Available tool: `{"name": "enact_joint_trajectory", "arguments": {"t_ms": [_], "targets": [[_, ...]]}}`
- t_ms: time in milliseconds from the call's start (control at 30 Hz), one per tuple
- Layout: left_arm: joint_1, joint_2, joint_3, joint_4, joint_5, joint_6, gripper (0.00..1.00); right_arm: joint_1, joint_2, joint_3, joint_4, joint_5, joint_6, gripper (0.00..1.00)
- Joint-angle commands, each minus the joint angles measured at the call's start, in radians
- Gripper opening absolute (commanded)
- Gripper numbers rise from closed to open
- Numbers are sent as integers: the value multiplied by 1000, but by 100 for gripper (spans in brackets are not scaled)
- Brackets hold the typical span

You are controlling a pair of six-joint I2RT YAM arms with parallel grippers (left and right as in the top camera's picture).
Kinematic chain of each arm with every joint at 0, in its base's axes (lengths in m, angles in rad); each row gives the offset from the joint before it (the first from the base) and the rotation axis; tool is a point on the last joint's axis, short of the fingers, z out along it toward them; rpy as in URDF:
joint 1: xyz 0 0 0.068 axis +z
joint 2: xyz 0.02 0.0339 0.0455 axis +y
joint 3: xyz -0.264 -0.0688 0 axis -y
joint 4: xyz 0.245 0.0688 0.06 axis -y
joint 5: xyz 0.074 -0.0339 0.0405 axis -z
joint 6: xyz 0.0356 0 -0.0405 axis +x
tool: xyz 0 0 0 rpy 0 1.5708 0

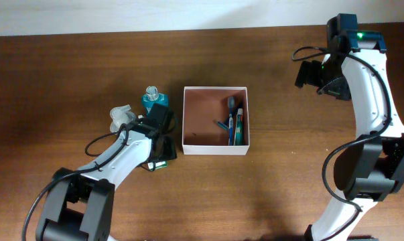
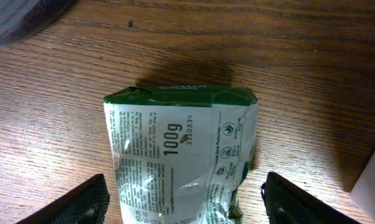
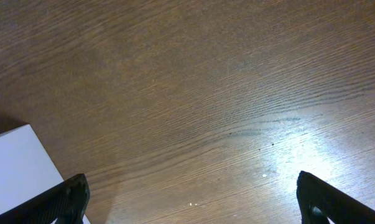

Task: Pack container
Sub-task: 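Lower the left gripper and close it on the soap bar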

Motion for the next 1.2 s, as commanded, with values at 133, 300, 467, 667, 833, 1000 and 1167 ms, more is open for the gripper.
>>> {"name": "enact_joint_trajectory", "arguments": {"t_ms": [133,300,467,667,833,1000,1167], "targets": [[-2,9,-11,15,-27,10,75,0,-16,10,0,11,1,98],[-2,9,-11,22,-27,10,55,0,-16,10,0,11,1,99],[-2,9,-11,22,-27,10,57,0,-16,10,0,11,1,99],[-2,38,-11,22,-27,10,63,0,-16,10,0,11,1,99],[-2,67,-11,23,-26,10,54,0,-16,10,0,11,1,98],[-2,68,-11,23,-26,10,34,0,-16,10,0,11,1,98],[-2,64,-10,21,16,10,19,0,-16,10,0,11,1,99]]}}
